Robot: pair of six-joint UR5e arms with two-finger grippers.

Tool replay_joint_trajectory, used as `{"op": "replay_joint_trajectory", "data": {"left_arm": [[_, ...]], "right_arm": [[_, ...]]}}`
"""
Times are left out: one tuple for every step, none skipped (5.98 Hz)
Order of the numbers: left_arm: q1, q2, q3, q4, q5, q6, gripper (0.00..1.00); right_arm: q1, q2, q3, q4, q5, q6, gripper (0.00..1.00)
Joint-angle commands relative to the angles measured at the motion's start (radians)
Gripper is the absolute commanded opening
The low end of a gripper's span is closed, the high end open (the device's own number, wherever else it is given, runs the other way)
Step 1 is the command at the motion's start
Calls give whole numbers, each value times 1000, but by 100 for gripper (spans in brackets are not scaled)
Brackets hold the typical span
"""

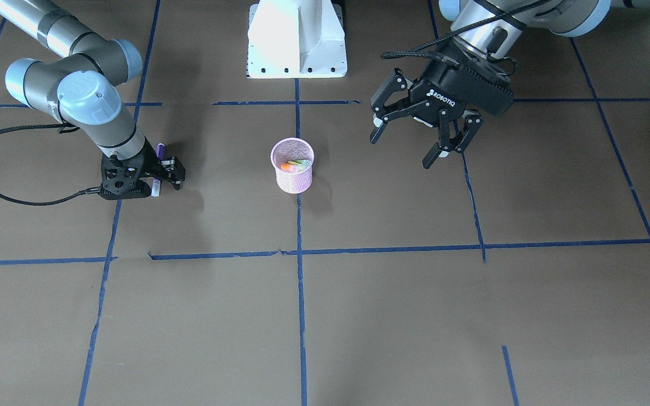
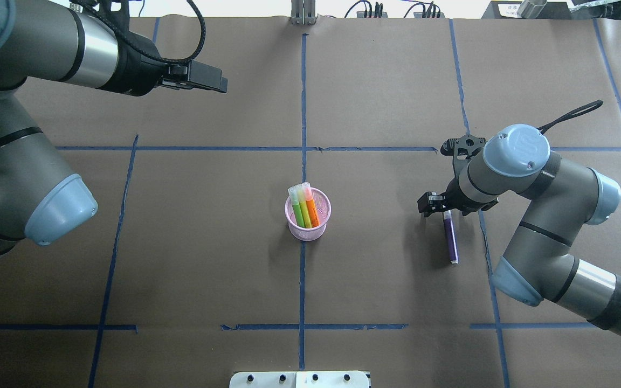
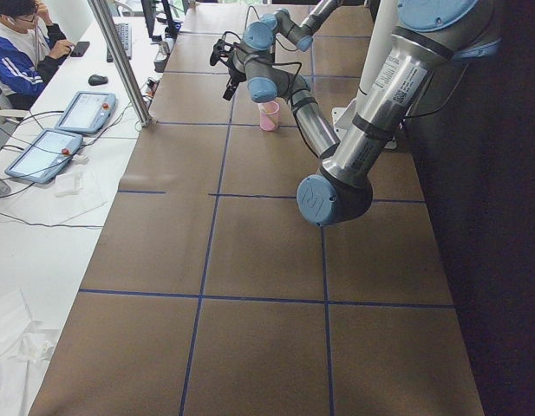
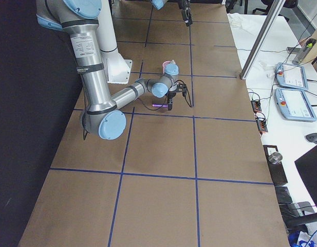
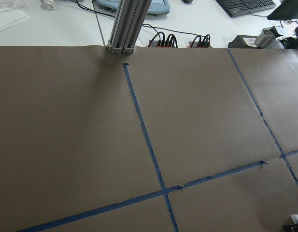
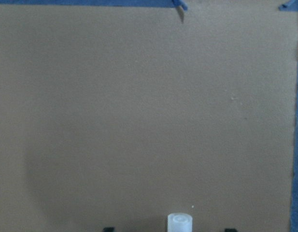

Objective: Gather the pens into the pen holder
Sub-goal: 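Close the right gripper on the purple marker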

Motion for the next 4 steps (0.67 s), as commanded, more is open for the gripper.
{"op": "replay_joint_trajectory", "data": {"left_arm": [[0,-1,-1,0,0,0,100],[0,-1,-1,0,0,0,100],[2,-1,-1,0,0,0,100],[2,-1,-1,-2,0,0,100]], "right_arm": [[9,-1,4,0,11,1,53],[9,-1,7,0,11,1,48],[9,-7,8,0,11,1,48],[9,-9,10,0,11,1,48]]}}
